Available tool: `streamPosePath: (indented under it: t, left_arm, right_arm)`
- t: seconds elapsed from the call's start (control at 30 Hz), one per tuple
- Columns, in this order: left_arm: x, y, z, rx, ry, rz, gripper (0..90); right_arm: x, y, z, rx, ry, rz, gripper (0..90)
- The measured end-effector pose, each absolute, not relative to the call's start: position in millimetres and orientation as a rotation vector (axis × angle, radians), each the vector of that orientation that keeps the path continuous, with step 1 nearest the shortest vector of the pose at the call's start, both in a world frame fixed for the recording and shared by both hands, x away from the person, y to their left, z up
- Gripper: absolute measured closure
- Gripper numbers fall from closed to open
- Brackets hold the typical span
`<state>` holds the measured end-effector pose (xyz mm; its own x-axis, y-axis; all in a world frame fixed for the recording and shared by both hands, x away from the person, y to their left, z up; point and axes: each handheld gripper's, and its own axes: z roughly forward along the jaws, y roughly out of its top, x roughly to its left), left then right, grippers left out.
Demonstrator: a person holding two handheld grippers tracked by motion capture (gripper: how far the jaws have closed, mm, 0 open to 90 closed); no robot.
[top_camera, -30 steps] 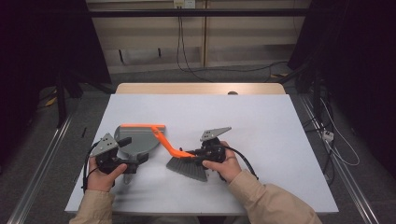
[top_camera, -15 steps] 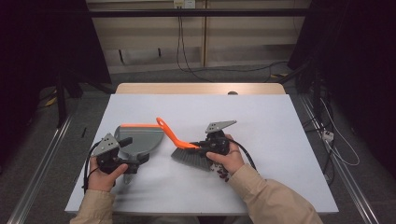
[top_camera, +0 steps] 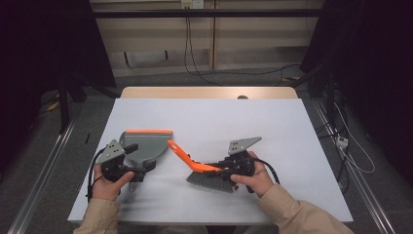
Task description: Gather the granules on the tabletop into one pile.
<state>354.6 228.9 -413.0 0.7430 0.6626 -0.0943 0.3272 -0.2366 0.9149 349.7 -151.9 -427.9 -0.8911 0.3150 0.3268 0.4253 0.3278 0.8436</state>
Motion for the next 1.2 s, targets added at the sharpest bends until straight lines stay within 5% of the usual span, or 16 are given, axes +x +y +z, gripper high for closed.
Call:
streamPosePath:
  t: [1.2]
  left_arm:
    - [356.8,228.2,-415.7,1.853,0.780,0.378,4.4]
  right_arm:
    - [396.1,-169.8,-432.9,-0.711,-2.481,-1.711,70.6]
